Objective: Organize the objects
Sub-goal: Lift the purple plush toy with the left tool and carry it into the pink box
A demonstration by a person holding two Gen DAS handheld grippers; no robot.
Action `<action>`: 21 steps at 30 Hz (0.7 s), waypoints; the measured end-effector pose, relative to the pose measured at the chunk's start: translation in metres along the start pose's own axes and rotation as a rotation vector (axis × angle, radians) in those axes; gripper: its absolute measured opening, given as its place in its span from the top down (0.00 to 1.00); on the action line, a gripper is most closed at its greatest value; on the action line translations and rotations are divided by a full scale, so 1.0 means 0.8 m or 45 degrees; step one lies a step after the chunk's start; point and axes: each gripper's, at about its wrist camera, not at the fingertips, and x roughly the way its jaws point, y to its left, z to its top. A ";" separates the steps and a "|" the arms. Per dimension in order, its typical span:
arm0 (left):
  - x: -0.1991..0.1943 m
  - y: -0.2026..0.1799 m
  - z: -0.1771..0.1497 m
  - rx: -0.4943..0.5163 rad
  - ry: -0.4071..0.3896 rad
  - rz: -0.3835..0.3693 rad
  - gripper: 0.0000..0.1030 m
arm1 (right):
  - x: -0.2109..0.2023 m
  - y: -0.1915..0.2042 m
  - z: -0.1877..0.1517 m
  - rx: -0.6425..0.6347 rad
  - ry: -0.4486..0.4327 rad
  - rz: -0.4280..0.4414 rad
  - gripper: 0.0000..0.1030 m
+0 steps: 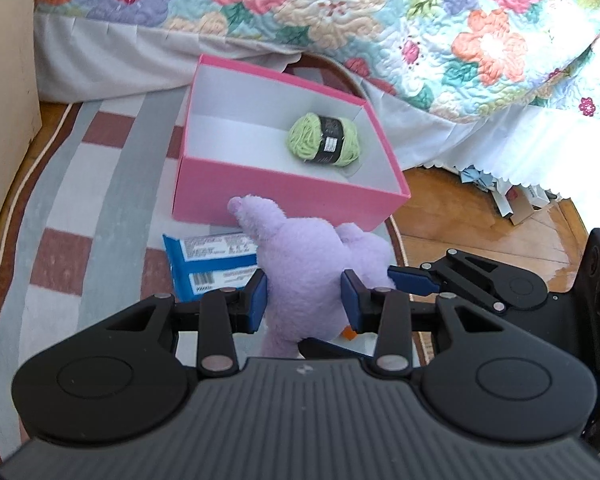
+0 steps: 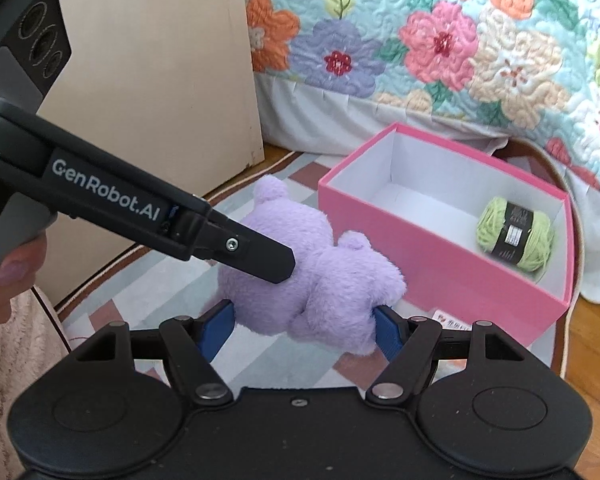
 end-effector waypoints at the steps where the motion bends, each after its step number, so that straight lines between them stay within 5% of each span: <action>1: -0.002 -0.002 0.003 0.005 -0.002 -0.004 0.63 | -0.002 -0.001 0.002 -0.002 -0.006 -0.003 0.26; 21: 0.003 -0.031 0.075 0.076 -0.018 -0.014 0.63 | -0.019 -0.044 0.052 0.026 -0.066 -0.022 0.29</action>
